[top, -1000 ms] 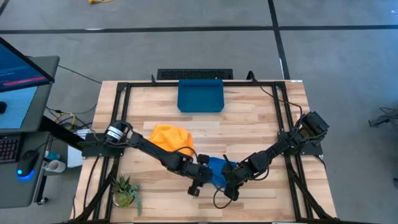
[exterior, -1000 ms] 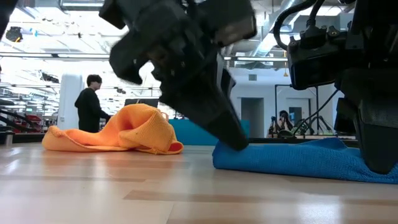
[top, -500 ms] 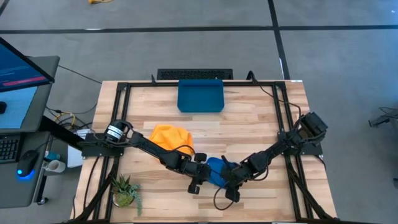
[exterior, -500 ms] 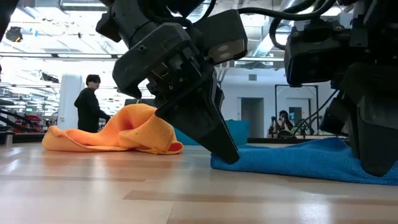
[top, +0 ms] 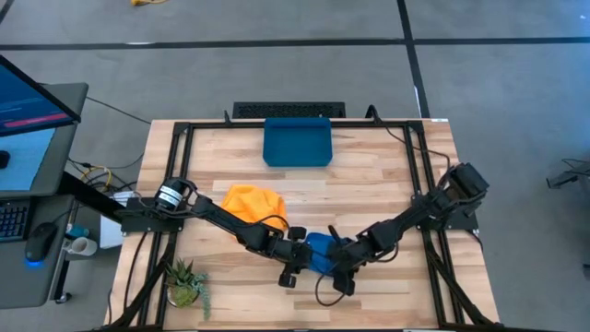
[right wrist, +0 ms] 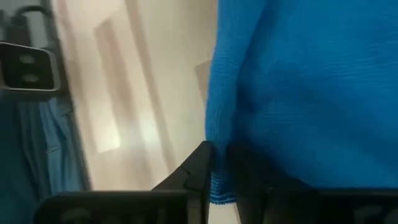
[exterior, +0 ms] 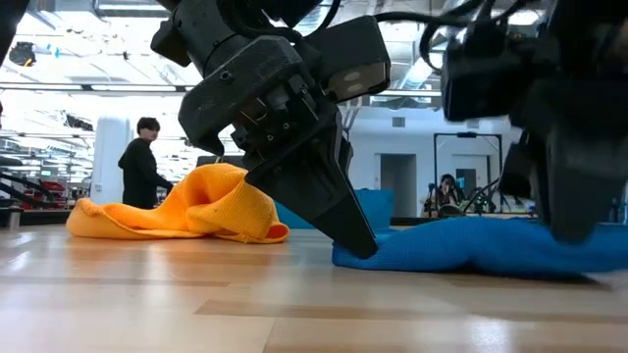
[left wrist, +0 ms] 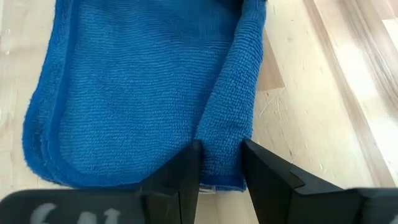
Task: Roll microfiber towels into tight, uniform cylinder then place into a basket
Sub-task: Roll the blue microfiber towel
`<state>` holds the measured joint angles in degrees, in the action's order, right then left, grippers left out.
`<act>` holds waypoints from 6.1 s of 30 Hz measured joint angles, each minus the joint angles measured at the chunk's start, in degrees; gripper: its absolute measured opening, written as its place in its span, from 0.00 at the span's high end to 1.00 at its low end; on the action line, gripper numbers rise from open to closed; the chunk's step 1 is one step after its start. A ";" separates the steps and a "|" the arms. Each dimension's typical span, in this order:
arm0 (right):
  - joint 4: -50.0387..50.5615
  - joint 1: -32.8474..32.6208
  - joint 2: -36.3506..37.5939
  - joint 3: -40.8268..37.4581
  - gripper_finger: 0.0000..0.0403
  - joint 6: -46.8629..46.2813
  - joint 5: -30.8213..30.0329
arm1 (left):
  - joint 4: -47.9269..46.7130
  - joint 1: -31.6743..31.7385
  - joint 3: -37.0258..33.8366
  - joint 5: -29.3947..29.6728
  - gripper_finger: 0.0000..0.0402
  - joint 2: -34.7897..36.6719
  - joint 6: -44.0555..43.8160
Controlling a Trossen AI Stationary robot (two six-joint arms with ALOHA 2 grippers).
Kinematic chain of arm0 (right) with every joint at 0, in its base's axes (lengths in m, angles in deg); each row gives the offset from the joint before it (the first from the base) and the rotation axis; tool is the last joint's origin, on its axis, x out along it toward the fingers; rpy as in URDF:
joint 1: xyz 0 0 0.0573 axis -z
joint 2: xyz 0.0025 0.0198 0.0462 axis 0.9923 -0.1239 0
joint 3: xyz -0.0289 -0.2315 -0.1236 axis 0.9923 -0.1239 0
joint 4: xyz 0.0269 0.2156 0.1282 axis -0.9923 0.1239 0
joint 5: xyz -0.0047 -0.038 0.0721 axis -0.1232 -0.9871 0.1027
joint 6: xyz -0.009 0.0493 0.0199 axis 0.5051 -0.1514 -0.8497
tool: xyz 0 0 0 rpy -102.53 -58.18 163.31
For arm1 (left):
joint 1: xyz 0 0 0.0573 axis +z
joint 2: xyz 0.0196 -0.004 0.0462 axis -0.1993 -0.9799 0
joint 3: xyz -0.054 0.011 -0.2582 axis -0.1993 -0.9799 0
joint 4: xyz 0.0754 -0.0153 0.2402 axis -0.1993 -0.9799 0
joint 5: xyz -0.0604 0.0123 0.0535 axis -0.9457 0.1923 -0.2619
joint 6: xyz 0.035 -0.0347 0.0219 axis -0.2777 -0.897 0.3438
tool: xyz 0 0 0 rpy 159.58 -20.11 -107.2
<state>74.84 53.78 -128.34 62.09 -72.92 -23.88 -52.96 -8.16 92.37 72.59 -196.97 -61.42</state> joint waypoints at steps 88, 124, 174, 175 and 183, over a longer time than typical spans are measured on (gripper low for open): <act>2.90 -10.42 0.75 0.20 0.96 4.71 -19.51 | -0.65 0.02 -0.07 0.02 0.72 -0.16 -3.06; -1.55 -10.79 -2.07 0.17 0.97 7.15 -22.61 | -0.66 0.04 -0.09 -0.02 0.72 -0.16 -3.15; 6.46 -2.85 -1.96 0.21 0.96 -9.85 -17.84 | 0.93 -7.56 -0.04 15.23 0.72 3.29 15.91; 6.46 -2.77 -1.96 0.20 0.96 -9.71 -17.85 | 1.45 -7.24 -0.03 14.57 0.72 2.84 15.78; 5.74 -2.62 -2.00 0.17 0.95 -8.90 -17.94 | 1.28 -5.11 -0.02 12.43 0.70 2.58 14.00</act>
<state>80.58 51.16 -130.34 62.26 -81.82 -41.83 -51.68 -13.28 92.35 85.02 -194.40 -47.42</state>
